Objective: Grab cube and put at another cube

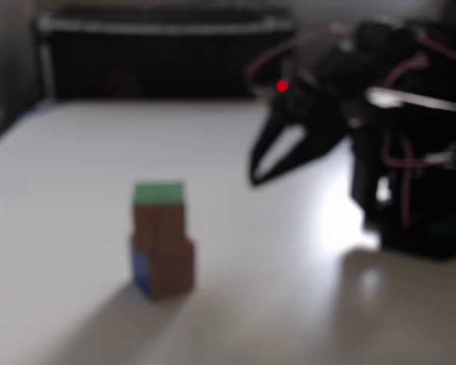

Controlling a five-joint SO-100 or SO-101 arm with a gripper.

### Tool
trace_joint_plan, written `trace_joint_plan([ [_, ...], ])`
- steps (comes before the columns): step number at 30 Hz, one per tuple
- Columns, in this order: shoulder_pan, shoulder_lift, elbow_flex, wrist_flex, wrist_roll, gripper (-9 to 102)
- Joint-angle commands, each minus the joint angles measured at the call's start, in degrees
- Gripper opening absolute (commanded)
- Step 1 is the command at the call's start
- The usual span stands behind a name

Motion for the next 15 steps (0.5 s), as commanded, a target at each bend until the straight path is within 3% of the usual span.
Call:
trace_joint_plan([
  [1, 1.1, 0.6, 1.9, -1.2, -0.9, 0],
  [15, 3.2, 0.6, 3.9, 3.2, -5.4, 0],
])
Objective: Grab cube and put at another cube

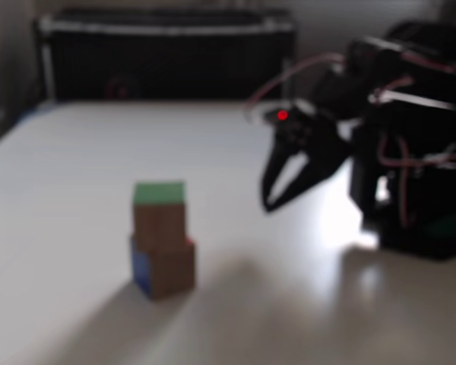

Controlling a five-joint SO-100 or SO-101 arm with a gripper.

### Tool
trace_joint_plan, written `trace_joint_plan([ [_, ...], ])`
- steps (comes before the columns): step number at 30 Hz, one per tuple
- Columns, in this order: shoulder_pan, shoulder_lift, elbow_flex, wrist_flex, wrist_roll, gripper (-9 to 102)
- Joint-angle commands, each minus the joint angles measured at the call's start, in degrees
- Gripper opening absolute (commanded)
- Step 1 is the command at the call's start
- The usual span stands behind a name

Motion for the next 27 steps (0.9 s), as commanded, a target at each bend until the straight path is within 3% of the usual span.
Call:
trace_joint_plan([
  [1, 0.1, 0.5, -1.1, 0.4, -1.1, 0],
  [27, -0.3, 0.5, -1.1, 0.4, -1.3, 0],
])
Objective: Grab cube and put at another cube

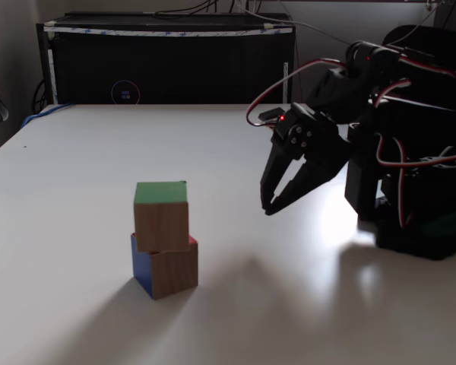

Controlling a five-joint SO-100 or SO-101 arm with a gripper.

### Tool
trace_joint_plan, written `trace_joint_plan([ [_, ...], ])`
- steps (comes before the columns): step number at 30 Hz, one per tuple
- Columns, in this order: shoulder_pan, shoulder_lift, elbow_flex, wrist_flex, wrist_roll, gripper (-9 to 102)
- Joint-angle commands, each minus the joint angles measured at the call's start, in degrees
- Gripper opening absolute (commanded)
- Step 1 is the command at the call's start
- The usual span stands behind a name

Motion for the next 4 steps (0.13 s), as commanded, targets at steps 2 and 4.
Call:
trace_joint_plan([
  [2, 0.0, 0.3, -1.1, 0.1, -0.3, 0],
  [4, 0.0, 0.3, -1.1, 0.1, -0.3, 0],
])
